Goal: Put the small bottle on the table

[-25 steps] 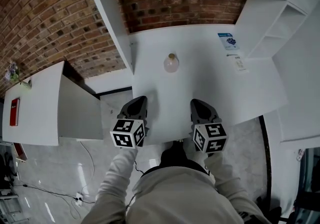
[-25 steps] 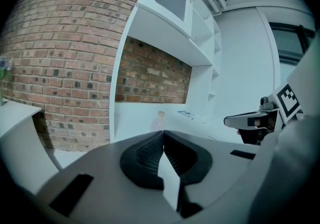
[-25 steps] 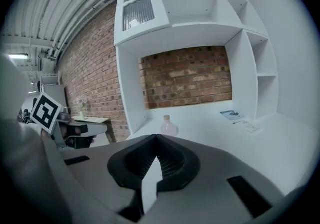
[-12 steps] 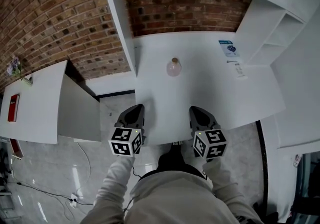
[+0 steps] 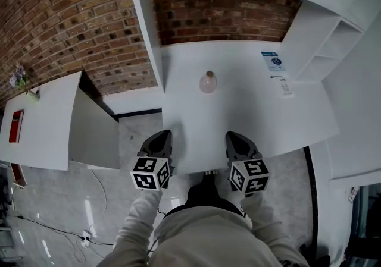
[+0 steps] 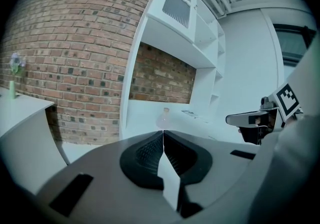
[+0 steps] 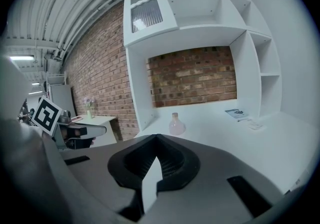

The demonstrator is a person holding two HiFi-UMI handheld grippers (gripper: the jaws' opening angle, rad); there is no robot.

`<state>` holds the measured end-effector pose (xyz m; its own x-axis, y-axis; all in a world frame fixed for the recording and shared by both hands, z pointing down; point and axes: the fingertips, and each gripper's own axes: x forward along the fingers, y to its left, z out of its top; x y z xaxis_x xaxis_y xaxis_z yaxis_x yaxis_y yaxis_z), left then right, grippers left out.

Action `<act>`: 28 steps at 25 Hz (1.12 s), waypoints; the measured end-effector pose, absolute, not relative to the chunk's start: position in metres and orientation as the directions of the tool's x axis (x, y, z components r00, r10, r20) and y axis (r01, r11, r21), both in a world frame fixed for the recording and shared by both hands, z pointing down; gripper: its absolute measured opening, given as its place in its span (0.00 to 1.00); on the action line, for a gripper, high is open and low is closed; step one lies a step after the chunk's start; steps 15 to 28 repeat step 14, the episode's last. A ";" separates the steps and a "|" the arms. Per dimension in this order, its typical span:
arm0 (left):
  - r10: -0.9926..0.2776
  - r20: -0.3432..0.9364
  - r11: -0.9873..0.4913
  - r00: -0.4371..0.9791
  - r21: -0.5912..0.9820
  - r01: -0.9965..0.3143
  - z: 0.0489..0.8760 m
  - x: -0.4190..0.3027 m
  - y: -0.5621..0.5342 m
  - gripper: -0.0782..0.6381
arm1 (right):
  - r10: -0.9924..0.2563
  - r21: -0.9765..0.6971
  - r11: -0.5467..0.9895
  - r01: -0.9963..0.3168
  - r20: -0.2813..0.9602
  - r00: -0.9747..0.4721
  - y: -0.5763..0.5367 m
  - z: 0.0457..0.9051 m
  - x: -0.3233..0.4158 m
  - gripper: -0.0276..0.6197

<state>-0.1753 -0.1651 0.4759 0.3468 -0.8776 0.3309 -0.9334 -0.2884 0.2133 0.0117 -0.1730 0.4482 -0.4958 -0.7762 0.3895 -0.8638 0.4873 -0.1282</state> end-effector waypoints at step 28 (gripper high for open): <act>-0.882 0.308 -0.315 0.356 0.176 -0.933 0.467 -0.171 -0.165 0.14 | -0.771 -0.141 0.505 -0.852 0.370 -0.518 -0.170 0.445 0.008 0.09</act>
